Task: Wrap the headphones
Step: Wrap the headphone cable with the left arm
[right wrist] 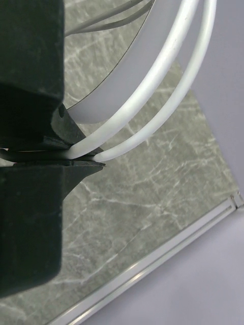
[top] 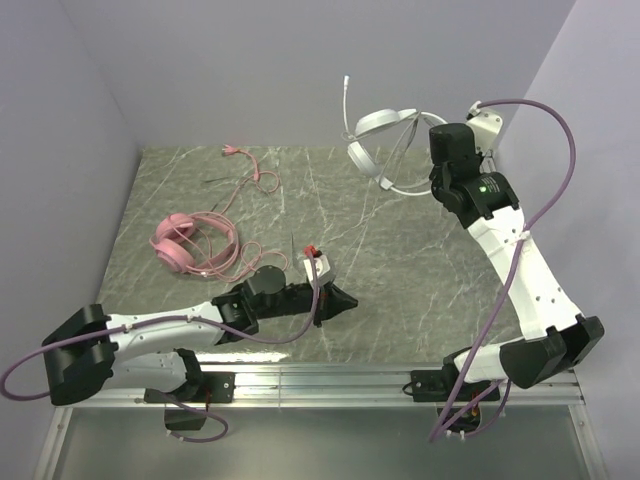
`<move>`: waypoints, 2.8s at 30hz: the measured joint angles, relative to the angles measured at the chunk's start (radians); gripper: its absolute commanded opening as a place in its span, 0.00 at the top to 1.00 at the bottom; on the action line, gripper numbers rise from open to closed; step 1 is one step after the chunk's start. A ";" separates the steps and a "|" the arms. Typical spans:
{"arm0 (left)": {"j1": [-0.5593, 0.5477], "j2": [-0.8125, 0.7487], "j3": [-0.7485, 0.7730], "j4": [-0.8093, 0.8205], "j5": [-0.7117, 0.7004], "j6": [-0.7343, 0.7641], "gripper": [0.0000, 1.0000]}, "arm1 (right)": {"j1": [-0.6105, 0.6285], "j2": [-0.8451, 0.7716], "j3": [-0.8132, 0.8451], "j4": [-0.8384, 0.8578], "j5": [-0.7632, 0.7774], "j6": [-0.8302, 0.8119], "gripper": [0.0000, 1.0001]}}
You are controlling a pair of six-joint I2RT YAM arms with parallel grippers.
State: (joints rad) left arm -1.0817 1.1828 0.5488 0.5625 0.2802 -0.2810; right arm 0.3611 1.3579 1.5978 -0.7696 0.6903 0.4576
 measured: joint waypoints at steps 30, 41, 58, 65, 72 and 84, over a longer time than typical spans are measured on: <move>-0.029 -0.123 0.347 -0.488 -0.690 0.568 1.00 | 0.094 -0.038 -0.383 0.042 0.091 0.009 1.00; 0.087 0.003 0.399 -0.330 -0.752 0.839 0.99 | 0.143 -0.040 -0.414 0.038 0.087 -0.006 1.00; 0.327 0.162 0.501 -0.234 -0.303 1.054 0.99 | 0.257 -0.082 -0.462 0.042 0.020 -0.024 1.00; 0.396 0.208 0.588 -0.286 -0.110 1.117 1.00 | 0.347 -0.162 -0.523 0.095 -0.019 -0.046 1.00; 0.498 0.260 0.694 -0.413 0.141 1.132 0.99 | 0.379 -0.186 -0.526 0.129 -0.030 -0.061 1.00; 0.610 0.340 0.782 -0.431 0.524 0.888 0.98 | 0.401 -0.370 -0.590 0.221 -0.145 -0.112 1.00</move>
State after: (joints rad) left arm -0.4721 1.5230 1.3308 0.1310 0.8043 0.6071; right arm 0.7624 0.9882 1.0077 -0.5488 0.5449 0.3454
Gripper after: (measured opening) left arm 0.018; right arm 0.078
